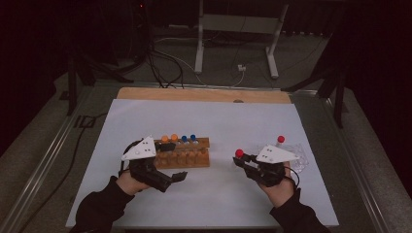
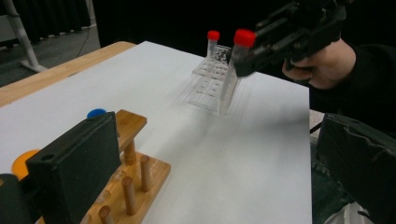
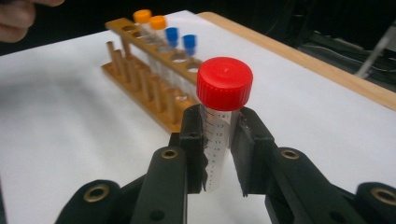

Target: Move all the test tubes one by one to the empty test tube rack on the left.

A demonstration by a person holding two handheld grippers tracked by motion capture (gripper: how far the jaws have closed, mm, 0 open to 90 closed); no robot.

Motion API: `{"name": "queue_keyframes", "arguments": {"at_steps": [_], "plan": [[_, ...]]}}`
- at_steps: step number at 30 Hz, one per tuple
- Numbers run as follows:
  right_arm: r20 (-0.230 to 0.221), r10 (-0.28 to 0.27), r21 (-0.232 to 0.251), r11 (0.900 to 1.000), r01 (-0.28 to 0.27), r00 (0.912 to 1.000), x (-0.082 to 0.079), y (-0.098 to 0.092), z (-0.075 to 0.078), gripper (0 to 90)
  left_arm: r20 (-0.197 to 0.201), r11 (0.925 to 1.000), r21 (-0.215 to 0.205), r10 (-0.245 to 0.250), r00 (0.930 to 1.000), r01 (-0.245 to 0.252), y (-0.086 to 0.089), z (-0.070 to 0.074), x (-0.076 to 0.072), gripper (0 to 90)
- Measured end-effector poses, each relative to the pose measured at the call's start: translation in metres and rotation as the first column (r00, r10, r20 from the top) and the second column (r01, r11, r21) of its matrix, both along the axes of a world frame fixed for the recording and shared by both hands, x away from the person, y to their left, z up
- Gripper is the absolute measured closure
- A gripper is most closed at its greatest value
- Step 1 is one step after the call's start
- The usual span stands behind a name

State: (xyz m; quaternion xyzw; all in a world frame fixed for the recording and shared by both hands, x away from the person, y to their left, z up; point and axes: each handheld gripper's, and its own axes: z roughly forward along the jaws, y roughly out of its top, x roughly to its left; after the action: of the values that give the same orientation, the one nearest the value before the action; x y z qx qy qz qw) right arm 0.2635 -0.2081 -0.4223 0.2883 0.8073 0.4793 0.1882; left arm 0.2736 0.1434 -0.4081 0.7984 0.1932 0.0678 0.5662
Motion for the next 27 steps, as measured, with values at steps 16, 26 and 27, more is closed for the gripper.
{"name": "queue_keyframes", "arguments": {"at_steps": [16,26,27], "plan": [[-0.037,0.116,-0.022,0.993,-0.117,0.9925,-0.010,0.034,-0.008,75.0,0.020,0.9983,-0.005,-0.059,0.9981,0.059,-0.018,0.010,-0.004,2.6],[-0.045,0.154,-0.023,0.988,-0.156,0.9870,-0.013,0.045,-0.010,75.0,0.030,0.9951,-0.017,-0.097,0.9949,0.097,-0.032,0.012,-0.007,7.7],[-0.049,0.156,-0.022,0.987,-0.158,0.9865,-0.014,0.045,-0.010,74.9,0.032,0.9943,-0.021,-0.104,0.9941,0.105,-0.034,0.012,-0.007,9.0]]}}
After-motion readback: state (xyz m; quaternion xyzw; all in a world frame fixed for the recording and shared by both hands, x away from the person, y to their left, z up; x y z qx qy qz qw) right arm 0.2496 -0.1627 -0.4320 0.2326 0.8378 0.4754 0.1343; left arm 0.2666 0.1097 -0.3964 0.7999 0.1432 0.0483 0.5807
